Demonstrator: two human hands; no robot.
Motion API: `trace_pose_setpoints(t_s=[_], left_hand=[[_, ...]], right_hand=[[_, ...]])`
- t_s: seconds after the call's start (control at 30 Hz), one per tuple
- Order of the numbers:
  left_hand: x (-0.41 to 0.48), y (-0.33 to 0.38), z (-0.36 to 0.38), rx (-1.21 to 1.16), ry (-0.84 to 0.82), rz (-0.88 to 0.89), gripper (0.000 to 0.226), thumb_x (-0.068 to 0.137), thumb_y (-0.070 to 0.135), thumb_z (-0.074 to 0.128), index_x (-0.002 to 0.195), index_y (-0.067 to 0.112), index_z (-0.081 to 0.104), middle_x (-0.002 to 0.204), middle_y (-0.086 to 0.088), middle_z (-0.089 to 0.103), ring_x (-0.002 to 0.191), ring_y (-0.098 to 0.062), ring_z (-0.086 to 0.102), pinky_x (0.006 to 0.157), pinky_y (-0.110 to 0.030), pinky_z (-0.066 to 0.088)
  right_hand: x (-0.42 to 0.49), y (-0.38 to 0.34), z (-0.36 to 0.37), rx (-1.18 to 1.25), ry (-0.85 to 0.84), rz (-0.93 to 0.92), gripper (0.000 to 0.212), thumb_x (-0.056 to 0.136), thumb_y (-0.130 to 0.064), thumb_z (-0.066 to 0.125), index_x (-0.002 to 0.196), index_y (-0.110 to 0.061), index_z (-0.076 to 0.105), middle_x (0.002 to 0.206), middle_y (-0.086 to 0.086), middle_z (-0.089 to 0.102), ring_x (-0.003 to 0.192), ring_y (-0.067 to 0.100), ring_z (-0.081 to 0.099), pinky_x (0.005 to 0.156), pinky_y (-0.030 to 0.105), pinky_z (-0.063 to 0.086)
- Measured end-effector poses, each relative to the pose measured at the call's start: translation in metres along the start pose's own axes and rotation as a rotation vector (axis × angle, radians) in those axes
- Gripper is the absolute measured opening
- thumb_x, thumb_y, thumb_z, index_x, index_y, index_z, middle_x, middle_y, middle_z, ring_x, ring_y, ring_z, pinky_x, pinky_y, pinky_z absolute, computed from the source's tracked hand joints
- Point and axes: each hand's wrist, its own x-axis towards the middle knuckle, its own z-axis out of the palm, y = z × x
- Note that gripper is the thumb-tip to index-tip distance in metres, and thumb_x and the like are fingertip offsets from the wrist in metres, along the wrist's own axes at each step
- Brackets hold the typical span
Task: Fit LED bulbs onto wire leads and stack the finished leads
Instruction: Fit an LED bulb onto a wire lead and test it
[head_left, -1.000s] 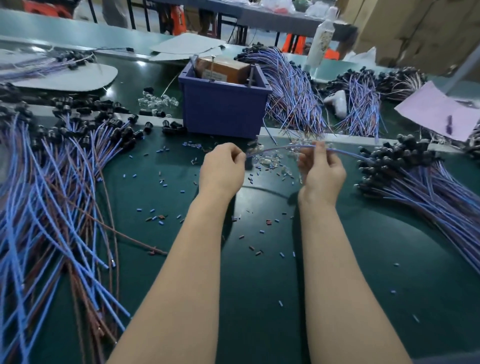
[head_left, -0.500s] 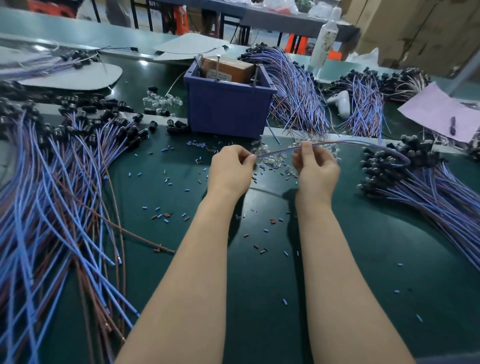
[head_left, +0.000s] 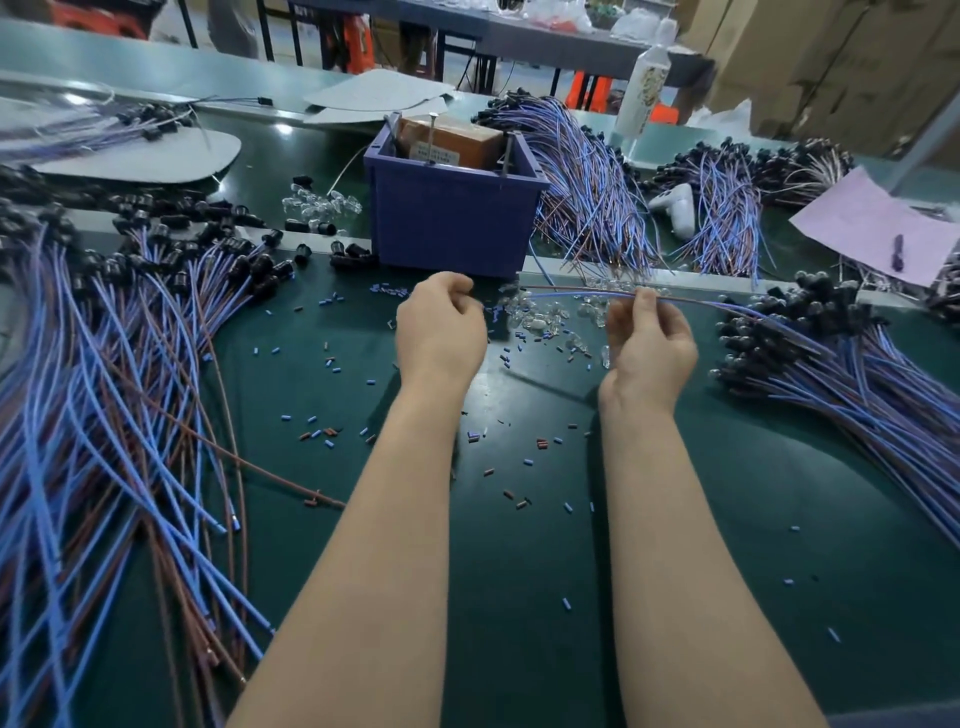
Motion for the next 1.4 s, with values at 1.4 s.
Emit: trace_pose_setpoints(t_s=[1.4], left_hand=[[-0.003, 0.000, 0.029, -0.388, -0.095, -0.036, 0.018, 0.097, 0.010, 0.047, 0.094, 0.007, 0.064, 0.093, -0.013, 0.068, 0.088, -0.024, 0.064, 0.092, -0.043, 0.051]], right_hand=[[-0.045, 0.021, 0.017, -0.932, -0.453, -0.310, 0.011, 0.096, -0.013, 0.050, 0.090, -0.010, 0.059, 0.073, -0.008, 0.058, 0.069, 0.009, 0.055, 0.066, 0.017, 0.040]])
